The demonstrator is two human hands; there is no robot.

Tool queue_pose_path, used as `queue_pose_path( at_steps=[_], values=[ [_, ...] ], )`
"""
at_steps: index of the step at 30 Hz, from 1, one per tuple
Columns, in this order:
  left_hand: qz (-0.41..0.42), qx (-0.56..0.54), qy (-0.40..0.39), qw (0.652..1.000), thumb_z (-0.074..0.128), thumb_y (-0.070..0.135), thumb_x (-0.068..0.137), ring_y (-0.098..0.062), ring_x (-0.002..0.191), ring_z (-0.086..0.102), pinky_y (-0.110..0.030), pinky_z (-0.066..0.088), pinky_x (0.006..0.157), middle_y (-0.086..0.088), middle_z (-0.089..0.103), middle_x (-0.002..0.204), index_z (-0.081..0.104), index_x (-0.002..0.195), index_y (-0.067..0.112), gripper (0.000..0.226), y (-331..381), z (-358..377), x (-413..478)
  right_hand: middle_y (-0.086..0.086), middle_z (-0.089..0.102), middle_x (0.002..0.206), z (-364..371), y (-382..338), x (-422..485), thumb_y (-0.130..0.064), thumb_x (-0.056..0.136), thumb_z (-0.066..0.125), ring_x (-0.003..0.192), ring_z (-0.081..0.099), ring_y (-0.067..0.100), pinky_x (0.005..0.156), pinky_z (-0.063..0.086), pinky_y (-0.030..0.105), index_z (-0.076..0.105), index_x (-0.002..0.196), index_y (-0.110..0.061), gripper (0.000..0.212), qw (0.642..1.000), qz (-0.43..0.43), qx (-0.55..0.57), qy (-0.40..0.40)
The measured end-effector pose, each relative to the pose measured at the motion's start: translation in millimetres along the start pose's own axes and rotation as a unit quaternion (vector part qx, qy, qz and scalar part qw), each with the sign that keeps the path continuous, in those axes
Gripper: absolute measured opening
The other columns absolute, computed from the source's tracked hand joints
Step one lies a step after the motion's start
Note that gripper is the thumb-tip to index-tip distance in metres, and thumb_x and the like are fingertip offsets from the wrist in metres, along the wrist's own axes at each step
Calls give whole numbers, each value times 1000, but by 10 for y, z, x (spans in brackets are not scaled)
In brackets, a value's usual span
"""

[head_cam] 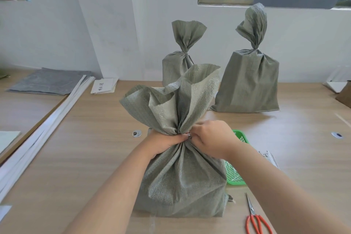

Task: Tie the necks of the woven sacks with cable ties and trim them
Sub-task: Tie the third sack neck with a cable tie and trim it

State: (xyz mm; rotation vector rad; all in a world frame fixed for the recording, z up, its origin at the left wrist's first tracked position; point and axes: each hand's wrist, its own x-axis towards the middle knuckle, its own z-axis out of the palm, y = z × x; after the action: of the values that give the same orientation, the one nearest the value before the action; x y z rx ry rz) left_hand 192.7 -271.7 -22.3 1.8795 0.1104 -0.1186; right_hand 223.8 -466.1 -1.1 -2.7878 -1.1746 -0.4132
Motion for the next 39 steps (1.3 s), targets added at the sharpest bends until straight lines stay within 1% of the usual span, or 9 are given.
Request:
queue_pose_path(
  at_steps=[4,7,13,17,22,27,30,34,39],
  values=[
    [11,9,-25,1000,85,44,72,-4,109,64,-32,51,101,17,72,111,71,103,42,33,60,17,-31,3,66,81,-59,-55,84,-44,89,19,74,64,33,55,46,34,44,79,-22,35,998,-21,-43,-38],
    [15,20,-23,999,83,30,79,-3,107,64,-27,52,94,17,72,107,70,98,42,26,60,7,-51,7,68,84,-30,-78,91,-46,88,32,78,64,34,58,41,32,60,82,-20,39,998,20,-24,-58],
    [4,28,3,1000,86,33,76,17,88,53,0,41,64,27,66,94,67,89,44,26,1,10,-47,8,59,62,30,-130,53,-53,72,19,63,57,35,54,40,30,47,63,-20,44,996,64,44,-36],
    [-12,0,16,1000,91,37,70,4,99,64,-15,48,83,20,72,101,72,92,39,30,-42,36,-24,0,46,52,26,-44,-16,-50,76,25,55,49,31,50,47,33,45,60,-18,42,996,61,65,-21],
    [-16,-24,44,999,93,39,64,-8,101,71,-27,54,93,12,78,100,79,99,26,39,-55,56,20,0,57,54,44,10,-104,-43,81,35,53,55,28,48,49,35,53,66,-19,34,993,68,89,25],
    [-10,-32,22,999,89,56,48,-10,103,71,-41,54,100,10,78,104,78,104,25,65,-6,60,45,-15,51,63,-13,115,-200,-39,85,56,60,49,11,54,46,29,67,90,-26,18,982,114,143,49],
    [-11,-26,13,1000,89,60,47,-11,104,71,-44,54,102,9,78,105,78,105,26,68,18,61,77,-16,51,77,-2,202,-290,-42,84,64,65,46,4,60,44,29,65,105,-28,25,974,138,169,60],
    [-20,-20,21,999,89,73,36,-12,107,70,-45,52,103,10,77,107,78,104,27,83,-36,34,122,-15,57,86,94,393,-516,-46,81,67,71,53,1,67,48,27,63,108,-33,31,942,197,250,102],
    [-13,-27,19,999,88,59,45,-10,107,69,-43,52,104,12,76,108,77,106,26,71,18,52,103,-11,68,87,341,640,-919,-36,85,74,75,64,10,70,52,25,68,106,-28,24,878,321,335,118]
  ],
)
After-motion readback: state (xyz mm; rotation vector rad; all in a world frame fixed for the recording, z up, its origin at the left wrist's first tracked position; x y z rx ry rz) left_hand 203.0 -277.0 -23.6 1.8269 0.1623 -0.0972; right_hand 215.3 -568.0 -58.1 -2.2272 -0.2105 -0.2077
